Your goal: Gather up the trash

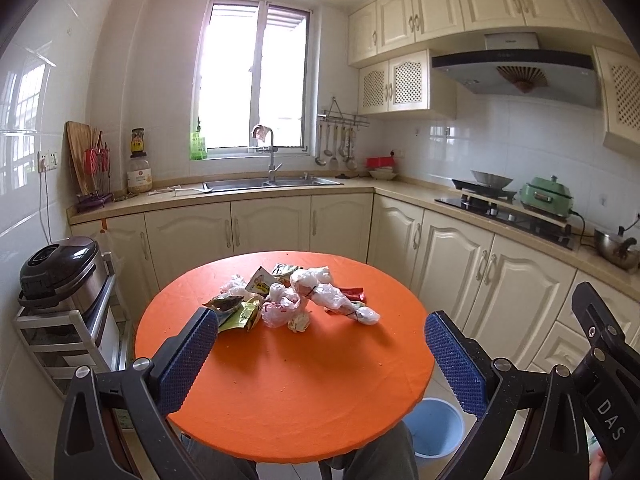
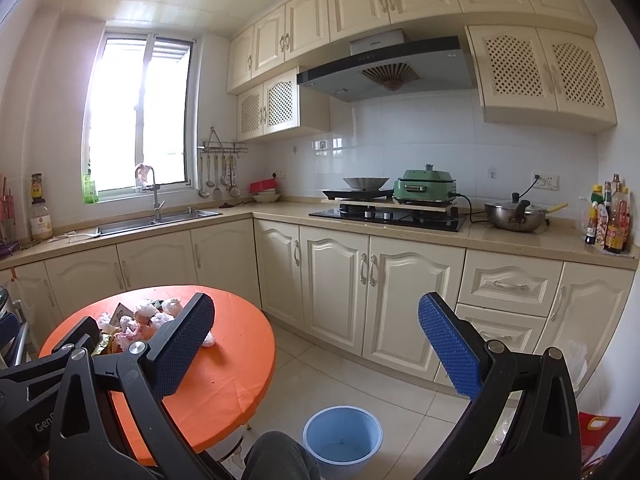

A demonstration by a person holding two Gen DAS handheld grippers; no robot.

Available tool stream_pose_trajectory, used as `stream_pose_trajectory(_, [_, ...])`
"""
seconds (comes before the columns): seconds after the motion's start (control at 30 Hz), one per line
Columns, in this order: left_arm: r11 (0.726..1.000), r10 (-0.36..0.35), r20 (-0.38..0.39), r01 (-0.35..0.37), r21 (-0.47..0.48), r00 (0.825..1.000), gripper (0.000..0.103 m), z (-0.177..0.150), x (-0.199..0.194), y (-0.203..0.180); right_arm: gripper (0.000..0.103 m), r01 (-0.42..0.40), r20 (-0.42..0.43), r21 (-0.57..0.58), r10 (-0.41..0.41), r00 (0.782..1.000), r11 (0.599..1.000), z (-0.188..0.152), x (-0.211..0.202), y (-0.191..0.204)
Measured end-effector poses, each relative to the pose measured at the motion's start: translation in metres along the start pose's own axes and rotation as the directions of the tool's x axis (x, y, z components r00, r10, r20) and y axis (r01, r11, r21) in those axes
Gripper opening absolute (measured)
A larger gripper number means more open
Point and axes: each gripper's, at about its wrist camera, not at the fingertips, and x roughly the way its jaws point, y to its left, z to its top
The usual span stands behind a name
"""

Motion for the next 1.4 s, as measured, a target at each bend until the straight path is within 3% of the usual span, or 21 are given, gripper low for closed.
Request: stream_pose_trajectory(1.4, [1.000, 0.023, -0.010, -0.023, -0.003, 1.000, 0.098, -0.015, 0.022, 0.004, 0.103, 0.014, 0.010, -0.028, -0.013, 1.000, 1.000, -0.014, 0.014, 0.016])
